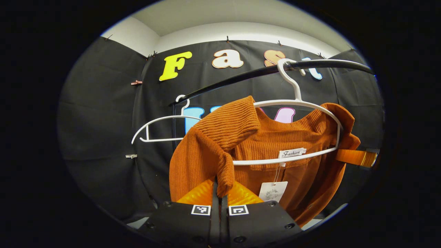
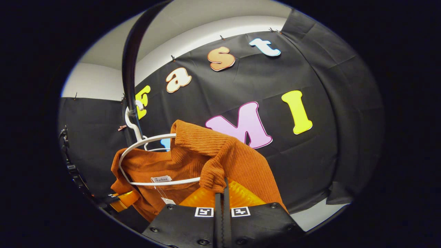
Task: Grasp the clothes on the hanger with both hands and then place them into the laundry hamper below.
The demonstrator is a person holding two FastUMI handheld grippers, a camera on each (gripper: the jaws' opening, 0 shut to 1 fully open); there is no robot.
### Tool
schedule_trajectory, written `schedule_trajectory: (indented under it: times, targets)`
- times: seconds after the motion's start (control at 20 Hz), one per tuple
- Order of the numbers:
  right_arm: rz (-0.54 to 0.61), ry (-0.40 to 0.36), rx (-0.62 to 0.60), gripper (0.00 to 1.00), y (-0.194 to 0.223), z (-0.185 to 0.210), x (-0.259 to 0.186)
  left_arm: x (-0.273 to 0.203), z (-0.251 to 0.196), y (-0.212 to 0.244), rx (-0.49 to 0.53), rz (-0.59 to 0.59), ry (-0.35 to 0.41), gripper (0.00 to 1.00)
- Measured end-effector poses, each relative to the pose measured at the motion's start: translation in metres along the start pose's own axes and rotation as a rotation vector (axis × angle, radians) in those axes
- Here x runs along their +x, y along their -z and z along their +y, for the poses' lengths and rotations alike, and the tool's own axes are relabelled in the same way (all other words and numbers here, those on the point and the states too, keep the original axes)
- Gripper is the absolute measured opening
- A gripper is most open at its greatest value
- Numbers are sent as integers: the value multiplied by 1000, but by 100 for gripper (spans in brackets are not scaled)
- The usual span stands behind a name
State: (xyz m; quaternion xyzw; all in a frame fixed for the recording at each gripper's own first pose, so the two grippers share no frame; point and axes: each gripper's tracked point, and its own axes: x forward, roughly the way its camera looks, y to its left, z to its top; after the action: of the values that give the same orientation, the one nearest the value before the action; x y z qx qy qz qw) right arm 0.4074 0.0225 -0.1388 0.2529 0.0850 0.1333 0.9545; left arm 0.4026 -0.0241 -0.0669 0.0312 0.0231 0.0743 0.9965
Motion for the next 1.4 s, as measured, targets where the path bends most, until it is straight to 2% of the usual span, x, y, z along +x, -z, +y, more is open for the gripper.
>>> schedule_trajectory:
  times: [0.1, 0.15, 0.25, 0.4, 0.55, 0.7, 0.9, 1.0, 1.25, 1.4]
  targets:
    - [12, 0, 61, 4, -8, -2, 0, 0, -2, -3, -9, 10, 14, 7]
    - [2, 3, 87, 4, -16, -6, 1, 1, -2, -5, -21, 21, 22, 5]
    - [-51, 4, 129, 4, -41, -14, 2, 4, 0, -7, -45, 54, 28, 5]
    - [-154, 40, 139, 4, -77, -38, 3, 1, 0, -21, -75, 49, 30, 5]
    - [-191, 103, 127, 4, -88, -66, 12, -2, -1, -36, -72, 28, 38, 5]
    - [-196, 169, 119, 4, -84, -94, 20, -2, -1, -42, -74, 33, 59, 5]
    - [-85, 215, 182, 4, -26, -118, 25, -3, 6, -38, -71, 54, 69, 5]
    - [-24, 193, 212, 4, 5, -110, 19, -2, 18, -33, -65, 61, 52, 5]
    - [96, 54, 238, 4, 54, -51, 2, -7, 63, 8, -56, 129, -20, 5]
    - [140, -36, 259, 4, 65, -12, -13, -13, 68, 44, -64, 184, 5, 5]
